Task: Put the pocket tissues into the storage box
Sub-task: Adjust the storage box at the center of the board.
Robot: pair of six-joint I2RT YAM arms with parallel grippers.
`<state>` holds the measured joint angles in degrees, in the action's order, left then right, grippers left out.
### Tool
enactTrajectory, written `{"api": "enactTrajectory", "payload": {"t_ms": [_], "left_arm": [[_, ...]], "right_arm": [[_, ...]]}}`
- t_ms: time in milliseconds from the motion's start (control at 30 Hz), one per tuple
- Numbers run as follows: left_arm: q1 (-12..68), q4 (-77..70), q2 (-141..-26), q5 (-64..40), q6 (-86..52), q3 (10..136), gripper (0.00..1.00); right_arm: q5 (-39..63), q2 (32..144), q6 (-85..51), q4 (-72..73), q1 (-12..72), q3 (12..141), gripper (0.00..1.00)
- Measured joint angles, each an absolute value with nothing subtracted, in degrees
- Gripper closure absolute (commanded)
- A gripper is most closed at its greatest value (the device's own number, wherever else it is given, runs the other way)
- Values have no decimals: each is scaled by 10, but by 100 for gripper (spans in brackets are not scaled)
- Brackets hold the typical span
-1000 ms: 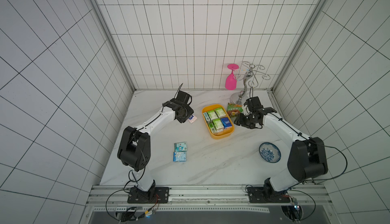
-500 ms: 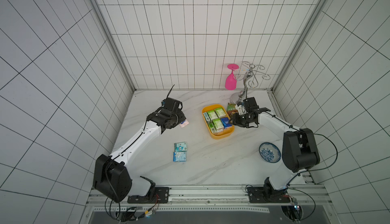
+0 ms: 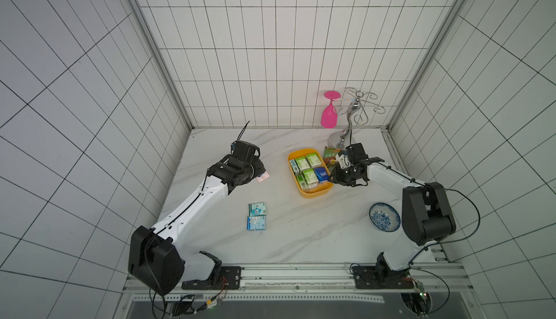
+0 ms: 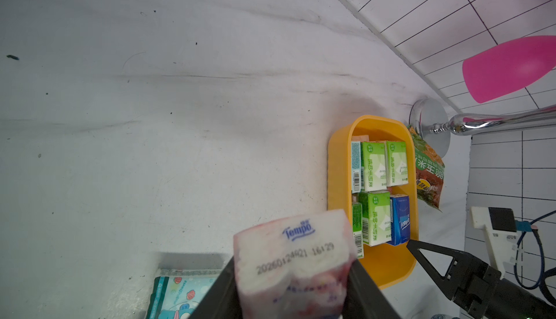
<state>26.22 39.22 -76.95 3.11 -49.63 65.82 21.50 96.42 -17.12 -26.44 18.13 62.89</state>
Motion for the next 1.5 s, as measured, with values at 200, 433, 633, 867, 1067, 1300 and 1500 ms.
{"api": "enactTrajectory", "payload": {"t_ms": [200, 433, 633, 867, 1067, 1300, 1500], "left_arm": [[293, 379, -816, 35, -487, 690, 51], [327, 369, -889, 46, -486, 747, 51], [343, 364, -921, 62, -486, 771, 50], [360, 358, -937, 81, -486, 773, 51], [414, 326, -971, 127, -454, 785, 50], [449, 263, -1009, 144, -389, 785, 50], [478, 225, -1035, 158, -357, 785, 50]], "right_arm": [[227, 976, -167, -262, 184, 630, 79], [230, 989, -186, -265, 209, 630, 79], [217, 984, -258, -274, 253, 630, 79], [211, 983, -326, -286, 302, 642, 60], [187, 948, -342, -303, 298, 654, 40], [160, 856, -343, -312, 254, 653, 39], [151, 827, -342, -317, 207, 629, 38]]}}
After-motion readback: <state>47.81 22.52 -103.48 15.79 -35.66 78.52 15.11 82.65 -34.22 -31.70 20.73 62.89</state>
